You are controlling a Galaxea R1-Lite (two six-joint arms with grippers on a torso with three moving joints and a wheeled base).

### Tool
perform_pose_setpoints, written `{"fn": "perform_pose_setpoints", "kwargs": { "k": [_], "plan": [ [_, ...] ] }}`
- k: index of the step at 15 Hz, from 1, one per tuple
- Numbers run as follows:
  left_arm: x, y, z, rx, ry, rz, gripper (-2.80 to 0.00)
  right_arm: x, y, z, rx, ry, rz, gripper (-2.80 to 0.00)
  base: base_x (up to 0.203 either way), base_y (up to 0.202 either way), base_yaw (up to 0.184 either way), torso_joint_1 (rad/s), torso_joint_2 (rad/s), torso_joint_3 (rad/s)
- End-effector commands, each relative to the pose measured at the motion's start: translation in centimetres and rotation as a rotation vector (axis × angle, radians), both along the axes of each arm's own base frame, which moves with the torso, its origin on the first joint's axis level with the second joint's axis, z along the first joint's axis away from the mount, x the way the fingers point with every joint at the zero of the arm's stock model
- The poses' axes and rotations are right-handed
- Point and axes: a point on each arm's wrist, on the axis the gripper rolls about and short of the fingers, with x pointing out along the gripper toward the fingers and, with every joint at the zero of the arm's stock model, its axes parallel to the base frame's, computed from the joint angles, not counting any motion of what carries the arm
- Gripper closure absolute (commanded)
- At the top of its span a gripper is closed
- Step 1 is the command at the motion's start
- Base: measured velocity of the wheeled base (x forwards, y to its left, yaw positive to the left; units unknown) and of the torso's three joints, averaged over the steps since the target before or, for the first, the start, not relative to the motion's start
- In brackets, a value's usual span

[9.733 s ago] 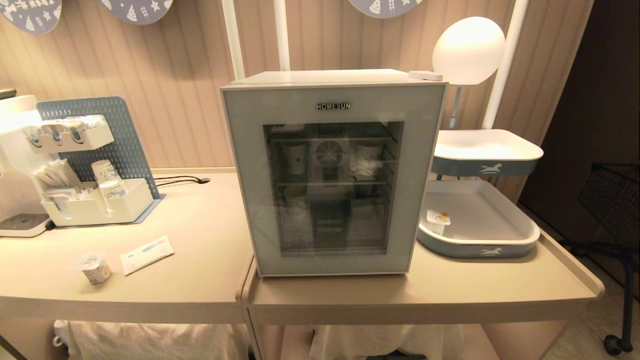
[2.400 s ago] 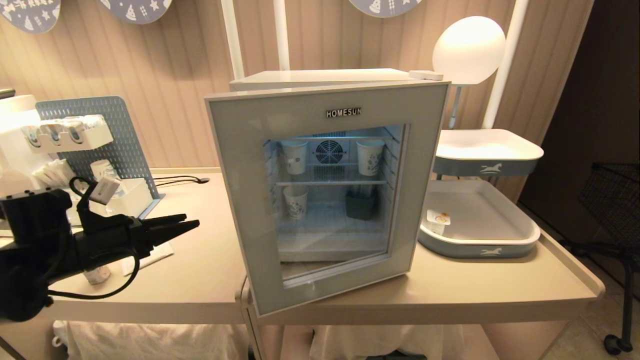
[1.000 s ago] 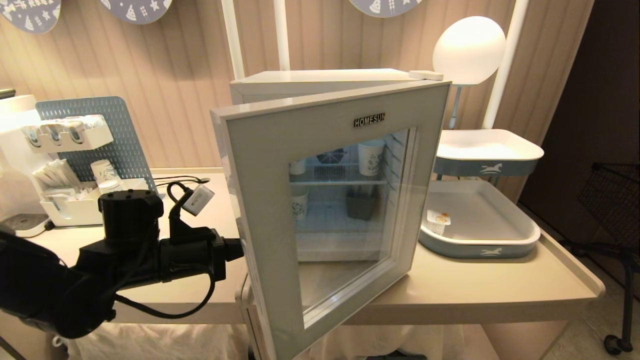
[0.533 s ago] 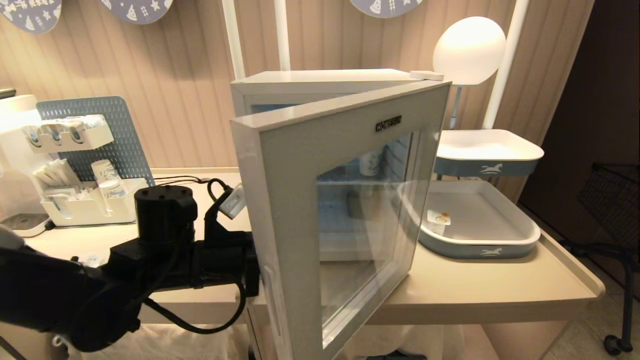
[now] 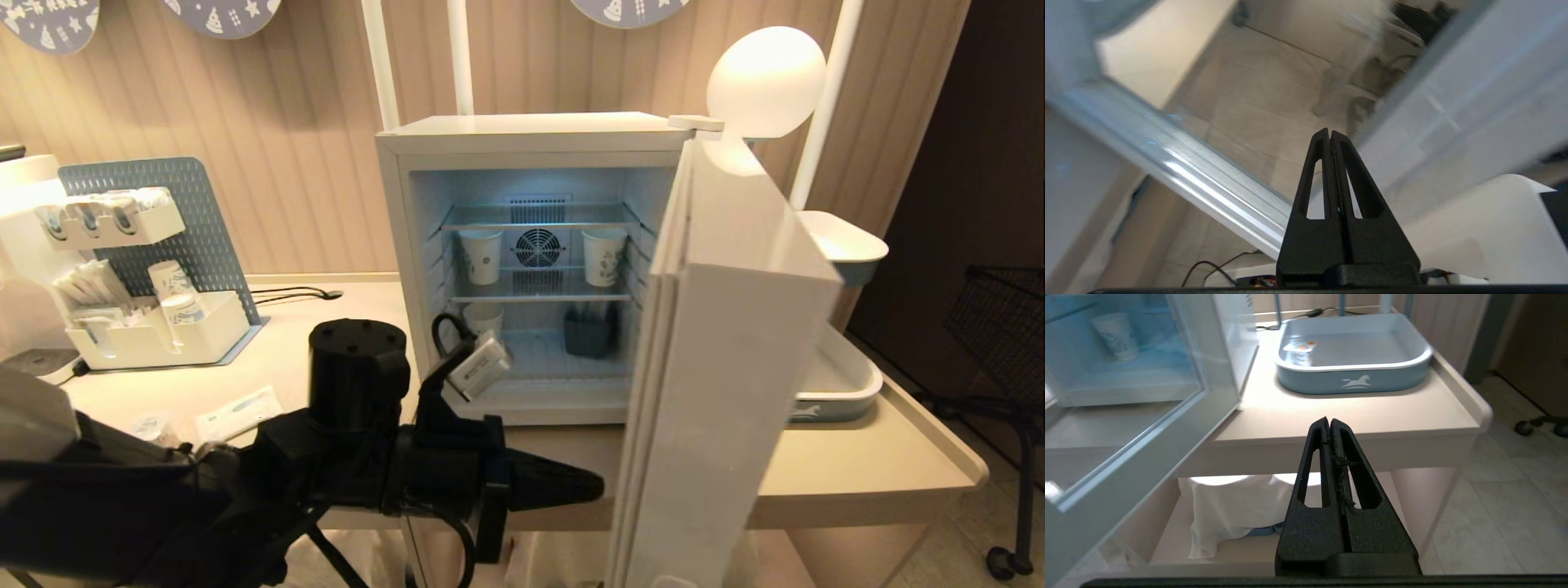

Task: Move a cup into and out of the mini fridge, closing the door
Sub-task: Open the freezer door, then put the yoghurt in the freezer

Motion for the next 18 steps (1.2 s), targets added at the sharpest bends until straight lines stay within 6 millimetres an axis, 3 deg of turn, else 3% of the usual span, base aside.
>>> {"fn": "perform_pose_setpoints", "kwargs": {
  "k": [1,6,10,12,15,18],
  "plan": [
    [-0.5,-0.6,-0.2,0.0,0.003,-0.029,0.0,0.0,0.0,0.0,0.0,0.001,0.0,0.0,0.0,0.0,0.0,0.0,0.0,0.0],
    [-0.7,0.2,-0.2,0.017,-0.005,0.038,0.0,0.0,0.0,0.0,0.0,0.001,0.0,0.0,0.0,0.0,0.0,0.0,0.0,0.0],
    [-2.4,4.3,1.7,0.012,-0.045,0.204,0.0,0.0,0.0,0.0,0.0,0.001,0.0,0.0,0.0,0.0,0.0,0.0,0.0,0.0],
    [-4.0,6.9,4.0,-0.005,-0.07,0.28,0.0,0.0,0.0,0.0,0.0,0.001,0.0,0.0,0.0,0.0,0.0,0.0,0.0,0.0],
    [-10.4,13.0,10.2,-0.074,-0.169,0.515,0.0,0.0,0.0,0.0,0.0,0.001,0.0,0.0,0.0,0.0,0.0,0.0,0.0,0.0],
    [-19.5,18.6,16.2,-0.086,-0.203,0.924,0.0,0.0,0.0,0.0,0.0,0.001,0.0,0.0,0.0,0.0,0.0,0.0,0.0,0.0]
  ]
}}
